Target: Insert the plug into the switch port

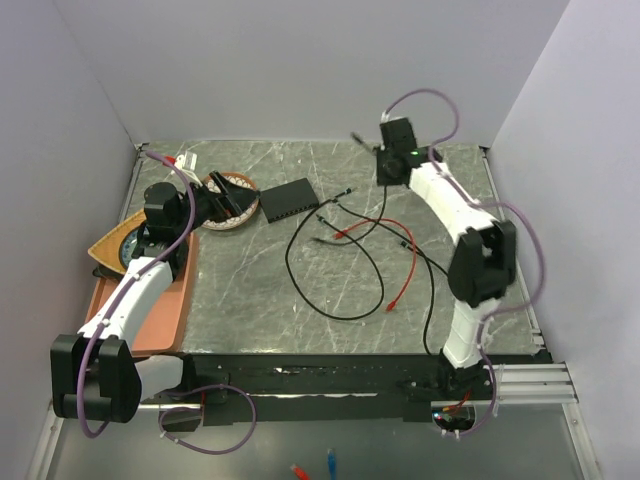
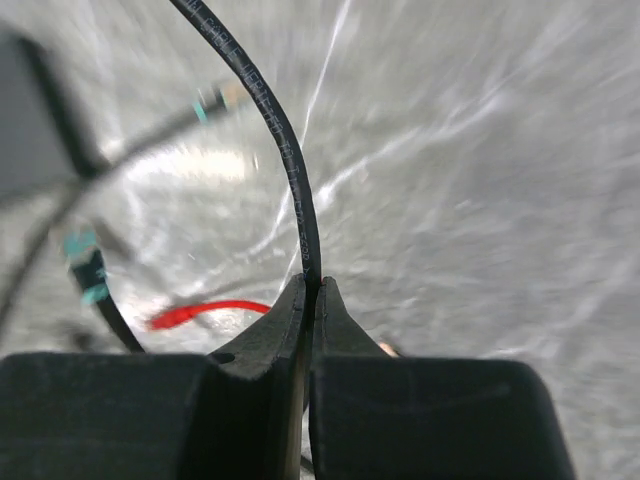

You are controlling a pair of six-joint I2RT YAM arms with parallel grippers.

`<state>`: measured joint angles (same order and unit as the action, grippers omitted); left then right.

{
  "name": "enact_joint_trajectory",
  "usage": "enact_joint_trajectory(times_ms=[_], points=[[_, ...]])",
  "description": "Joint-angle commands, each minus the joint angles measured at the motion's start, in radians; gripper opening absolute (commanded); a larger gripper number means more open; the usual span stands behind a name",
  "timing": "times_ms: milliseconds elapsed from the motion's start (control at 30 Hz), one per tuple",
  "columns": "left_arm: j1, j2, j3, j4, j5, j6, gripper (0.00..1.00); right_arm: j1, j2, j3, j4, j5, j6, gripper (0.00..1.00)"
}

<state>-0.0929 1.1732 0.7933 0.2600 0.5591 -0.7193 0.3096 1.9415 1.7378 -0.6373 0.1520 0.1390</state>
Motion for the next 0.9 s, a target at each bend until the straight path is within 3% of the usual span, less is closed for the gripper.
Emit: enact_joint_trajectory(times_ms=[0,267,467,700,867], points=[[0.001,-0.02,0.029,0.03,-0.002,-0.012,0.96,0.005,-0.222,-0.027,0.048,0.136,-0.016,0.0],[0.001,-0.024,0.011,0.059,0.013,-0.038,0.96,0.013,-0.516,-0.191,0.149,0.206,-0.035,0.0],[0.001,-0.029,0.007,0.061,0.021,-0.043,0.96,0.036,-0.642,-0.287,0.174,-0.138,-0.088,0.0],[0.001,-0.038,0.012,0.018,-0.021,-0.052,0.96,0.143,-0.596,-0.397,0.137,-0.454,-0.165,0.0],[0.001,-0.043,0.012,0.004,-0.027,-0.046,0.96,0.217,-0.406,-0.397,0.058,-0.43,-0.226,0.03]])
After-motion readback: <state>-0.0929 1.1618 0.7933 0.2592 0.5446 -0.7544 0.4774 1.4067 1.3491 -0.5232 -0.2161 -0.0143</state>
